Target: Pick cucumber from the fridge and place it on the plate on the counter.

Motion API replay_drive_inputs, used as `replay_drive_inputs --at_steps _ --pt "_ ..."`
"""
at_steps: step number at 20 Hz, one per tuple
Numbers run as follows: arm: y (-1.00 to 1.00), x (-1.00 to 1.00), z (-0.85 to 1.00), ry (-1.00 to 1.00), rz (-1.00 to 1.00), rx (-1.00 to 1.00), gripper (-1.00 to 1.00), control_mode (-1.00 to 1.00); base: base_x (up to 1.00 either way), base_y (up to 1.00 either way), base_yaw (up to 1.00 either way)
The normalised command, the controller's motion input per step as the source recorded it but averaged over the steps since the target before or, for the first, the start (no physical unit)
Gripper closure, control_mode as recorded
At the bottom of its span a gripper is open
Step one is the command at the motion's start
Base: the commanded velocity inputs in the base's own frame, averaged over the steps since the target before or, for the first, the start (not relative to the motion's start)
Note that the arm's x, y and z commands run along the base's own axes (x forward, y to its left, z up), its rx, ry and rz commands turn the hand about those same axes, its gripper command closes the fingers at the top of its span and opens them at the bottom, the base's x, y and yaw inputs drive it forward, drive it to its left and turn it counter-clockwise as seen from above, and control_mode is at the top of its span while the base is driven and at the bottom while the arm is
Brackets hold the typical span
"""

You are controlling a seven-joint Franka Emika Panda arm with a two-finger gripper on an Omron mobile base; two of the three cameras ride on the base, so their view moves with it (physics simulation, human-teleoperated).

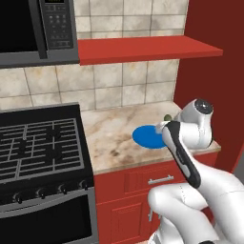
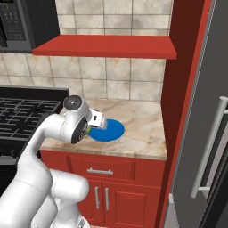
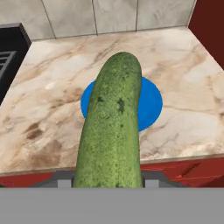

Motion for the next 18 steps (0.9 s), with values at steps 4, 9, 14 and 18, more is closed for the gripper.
replay_drive_inputs --at_steps 4,9,14,18 --pt "-0.04 0.99 -0.41 0.1 0.0 0.0 1.0 -1.0 0.0 0.0 0.0" --pt "0.0 0.87 -0.11 0.02 0.0 0.0 1.0 -1.0 0.0 0.0 0.0" --pt "0.0 0.64 -0.18 0.12 0.0 0.0 1.0 -1.0 0.0 0.0 0.0" --pt "0.0 0.39 -0.44 0.16 0.0 0.0 1.0 -1.0 0.0 0.0 0.0"
